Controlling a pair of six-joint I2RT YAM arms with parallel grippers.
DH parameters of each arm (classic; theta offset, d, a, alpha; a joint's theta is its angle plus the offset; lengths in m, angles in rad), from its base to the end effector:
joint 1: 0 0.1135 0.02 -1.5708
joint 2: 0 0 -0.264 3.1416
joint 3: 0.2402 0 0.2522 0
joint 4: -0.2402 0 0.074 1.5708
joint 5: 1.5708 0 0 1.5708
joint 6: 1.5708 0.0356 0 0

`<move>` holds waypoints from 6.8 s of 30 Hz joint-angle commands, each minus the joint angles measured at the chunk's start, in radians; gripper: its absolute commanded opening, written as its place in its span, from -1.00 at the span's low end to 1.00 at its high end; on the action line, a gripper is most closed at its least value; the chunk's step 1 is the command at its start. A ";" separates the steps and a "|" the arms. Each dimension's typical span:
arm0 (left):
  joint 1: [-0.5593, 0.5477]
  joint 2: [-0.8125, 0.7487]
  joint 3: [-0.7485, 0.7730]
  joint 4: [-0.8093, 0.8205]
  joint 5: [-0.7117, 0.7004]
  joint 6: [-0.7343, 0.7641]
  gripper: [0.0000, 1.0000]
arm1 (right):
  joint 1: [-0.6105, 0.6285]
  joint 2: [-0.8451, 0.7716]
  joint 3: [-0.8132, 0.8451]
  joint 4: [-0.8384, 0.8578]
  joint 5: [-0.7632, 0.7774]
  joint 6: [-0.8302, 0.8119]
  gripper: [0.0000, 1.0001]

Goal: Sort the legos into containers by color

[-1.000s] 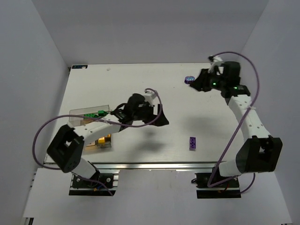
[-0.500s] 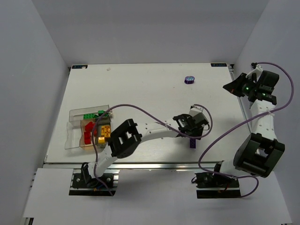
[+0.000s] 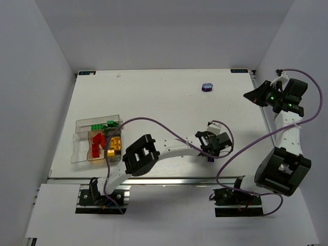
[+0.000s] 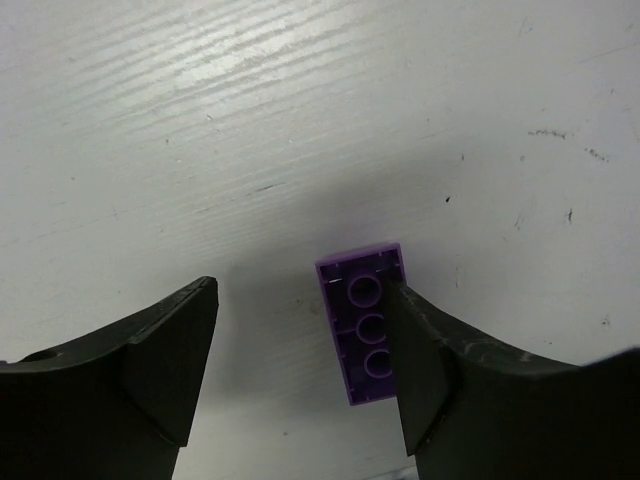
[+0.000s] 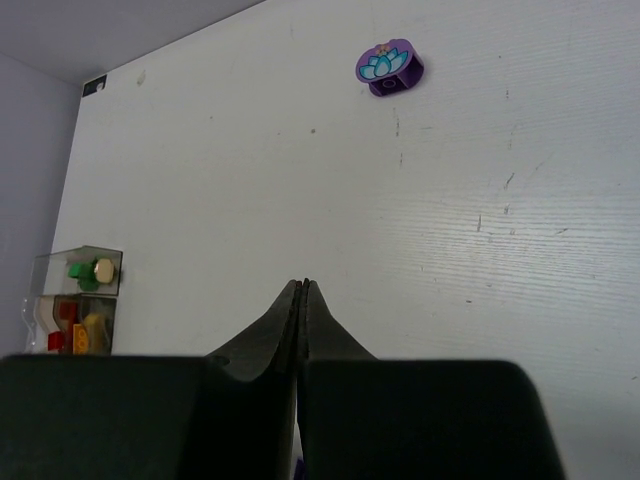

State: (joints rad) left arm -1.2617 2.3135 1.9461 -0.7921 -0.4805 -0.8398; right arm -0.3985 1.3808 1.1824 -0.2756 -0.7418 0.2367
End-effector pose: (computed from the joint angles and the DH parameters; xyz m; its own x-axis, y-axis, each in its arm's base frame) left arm 0.1650 -0.4626 0.1792 -0.7732 0.2510 -0.5823 0.3189 0.9477 -0.0148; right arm 0.2963 -0.0986 0.3375 -0.4718 0.3862 -0.7926 -0.1618 0.8458 0.5084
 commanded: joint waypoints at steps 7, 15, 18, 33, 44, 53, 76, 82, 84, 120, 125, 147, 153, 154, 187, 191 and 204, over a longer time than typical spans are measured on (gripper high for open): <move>-0.047 0.037 0.100 -0.029 -0.035 -0.031 0.56 | -0.010 -0.032 -0.015 0.047 -0.044 0.019 -1.00; -0.056 -0.037 0.019 0.036 -0.053 -0.048 0.85 | -0.013 -0.032 -0.021 0.055 -0.056 0.021 -1.00; -0.065 -0.063 -0.010 0.047 -0.081 -0.058 0.83 | -0.013 -0.032 -0.021 0.055 -0.059 0.019 -1.00; -0.084 -0.210 -0.209 0.275 -0.098 0.042 0.92 | -0.010 -0.028 -0.029 0.062 -0.080 0.019 -1.00; -0.084 -0.203 -0.242 0.375 0.061 0.136 0.23 | -0.011 -0.028 -0.027 0.062 -0.085 0.019 -1.00; -0.084 -0.149 -0.178 0.360 0.141 0.229 0.57 | -0.013 -0.026 -0.027 0.062 -0.091 0.019 -1.00; -0.084 -0.022 -0.096 0.257 0.043 0.306 -0.41 | -0.022 -0.016 -0.030 0.064 -0.113 0.029 -1.00; -0.058 -0.126 -0.159 0.208 -0.059 0.254 -0.94 | -0.023 -0.022 -0.032 0.065 -0.111 0.016 -1.00; -0.015 -0.214 -0.237 0.159 -0.113 0.191 -1.00 | -0.020 -0.020 -0.033 0.064 -0.114 0.000 -1.00; 1.323 -1.053 -1.058 -0.035 -0.235 0.060 -1.00 | -0.013 0.058 -0.040 0.059 -0.248 0.010 -0.83; 1.365 -1.037 -1.092 0.007 -0.191 0.087 -0.95 | -0.014 0.060 -0.038 0.056 -0.257 0.009 -0.84; 1.417 -1.324 -1.186 0.362 0.622 0.427 -0.69 | 0.064 0.072 -0.004 -0.014 -0.426 -0.431 -0.37; 1.407 -1.315 -1.369 0.956 1.379 0.348 -0.69 | 0.283 0.361 0.253 -0.072 0.250 -0.420 -0.56; 1.398 -1.295 -1.377 0.999 1.460 0.338 -0.54 | 0.326 0.421 0.395 -0.097 0.292 -0.362 -0.54; 1.378 -1.323 -1.391 0.930 1.405 0.404 0.59 | 0.489 1.043 1.071 -0.226 0.487 -0.543 0.65; 1.378 -1.332 -1.394 0.929 1.399 0.406 0.59 | 0.486 1.083 1.102 -0.238 0.478 -0.420 0.68; 1.378 -1.332 -1.392 0.919 1.393 0.409 0.60 | 0.487 1.149 1.074 -0.152 0.562 -0.356 0.78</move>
State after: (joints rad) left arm 0.1192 0.9947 0.5503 0.1337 0.9085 -0.4484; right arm 0.0902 2.5038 2.2356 -0.4679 -0.2062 -0.1497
